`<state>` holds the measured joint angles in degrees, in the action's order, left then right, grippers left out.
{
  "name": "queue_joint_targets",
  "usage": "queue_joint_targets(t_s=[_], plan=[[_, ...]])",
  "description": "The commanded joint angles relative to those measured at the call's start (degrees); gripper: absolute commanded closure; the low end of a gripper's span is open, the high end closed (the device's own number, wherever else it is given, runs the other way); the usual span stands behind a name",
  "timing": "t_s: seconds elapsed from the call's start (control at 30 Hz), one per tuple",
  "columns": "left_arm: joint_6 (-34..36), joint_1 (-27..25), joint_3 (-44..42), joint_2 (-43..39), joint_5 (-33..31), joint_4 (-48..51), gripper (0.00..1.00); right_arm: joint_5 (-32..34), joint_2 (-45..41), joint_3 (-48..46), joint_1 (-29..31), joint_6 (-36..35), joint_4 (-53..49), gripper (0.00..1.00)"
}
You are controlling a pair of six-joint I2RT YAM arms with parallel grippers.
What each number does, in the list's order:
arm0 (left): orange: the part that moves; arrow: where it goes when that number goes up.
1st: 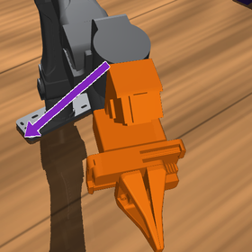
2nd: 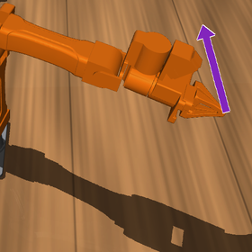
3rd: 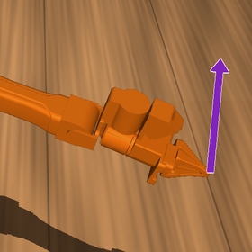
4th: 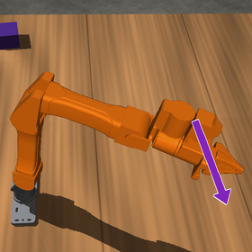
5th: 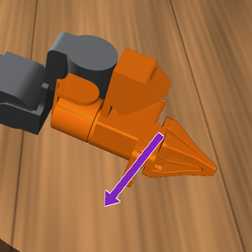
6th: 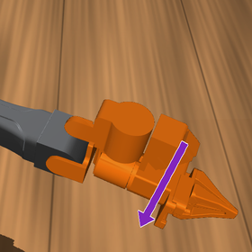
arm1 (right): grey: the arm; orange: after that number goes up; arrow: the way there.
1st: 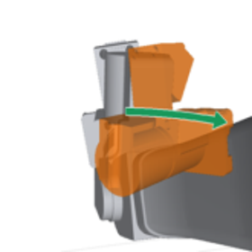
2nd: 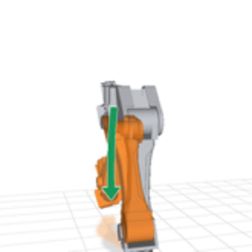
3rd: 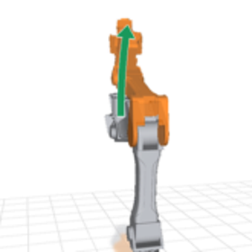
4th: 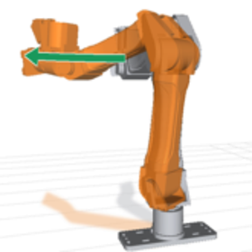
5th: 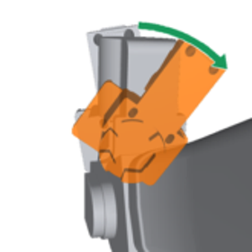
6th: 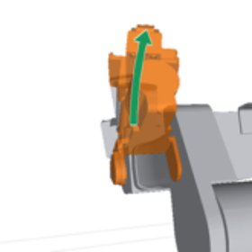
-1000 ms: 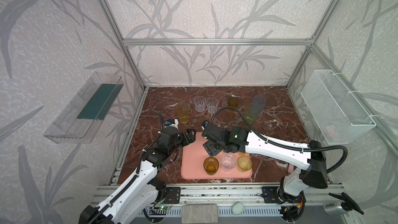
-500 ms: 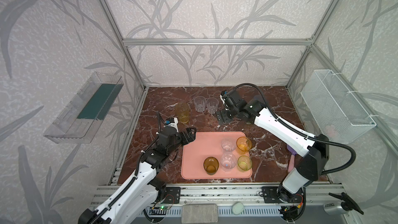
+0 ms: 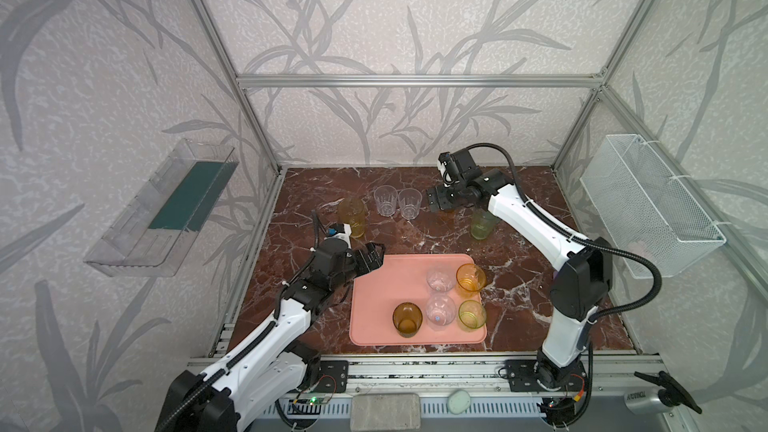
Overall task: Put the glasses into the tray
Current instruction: 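Raise the open right gripper and move it back toward the remaining tumblers, then lower the right gripper into the second gold dimpled tumbler and grip it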
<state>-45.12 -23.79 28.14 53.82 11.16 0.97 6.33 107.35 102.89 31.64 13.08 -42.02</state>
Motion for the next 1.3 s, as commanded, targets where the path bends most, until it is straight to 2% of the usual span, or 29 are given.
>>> queue_joint_targets(t_s=[0.0,0.3,0.43,0.63,0.8,1.27], plan=[[-1.18,0.38,2.36,0.46,2.11,-2.68,0.01,-0.56,1.90,2.38,-1.30,-0.78,1.00,0.01],[0.29,0.32,1.79,-1.39,-0.80,-0.01,0.01,-1.90,8.17,7.19,-3.55,0.65,-0.06,0.00],[1.50,0.42,1.91,-1.53,-1.53,0.91,0.01,-1.15,11.11,9.83,-3.69,0.77,-1.94,0.08],[2.73,0.41,1.92,-1.67,-2.20,1.44,0.01,-1.23,14.13,11.62,-4.16,0.82,-3.58,0.27],[3.39,0.42,1.98,-2.18,-2.30,3.17,0.01,-0.70,16.25,12.48,-4.47,1.03,-4.18,0.37],[3.20,0.55,1.41,-3.55,-2.80,4.05,0.01,-0.80,25.70,24.89,-6.05,0.19,-12.57,0.52]])
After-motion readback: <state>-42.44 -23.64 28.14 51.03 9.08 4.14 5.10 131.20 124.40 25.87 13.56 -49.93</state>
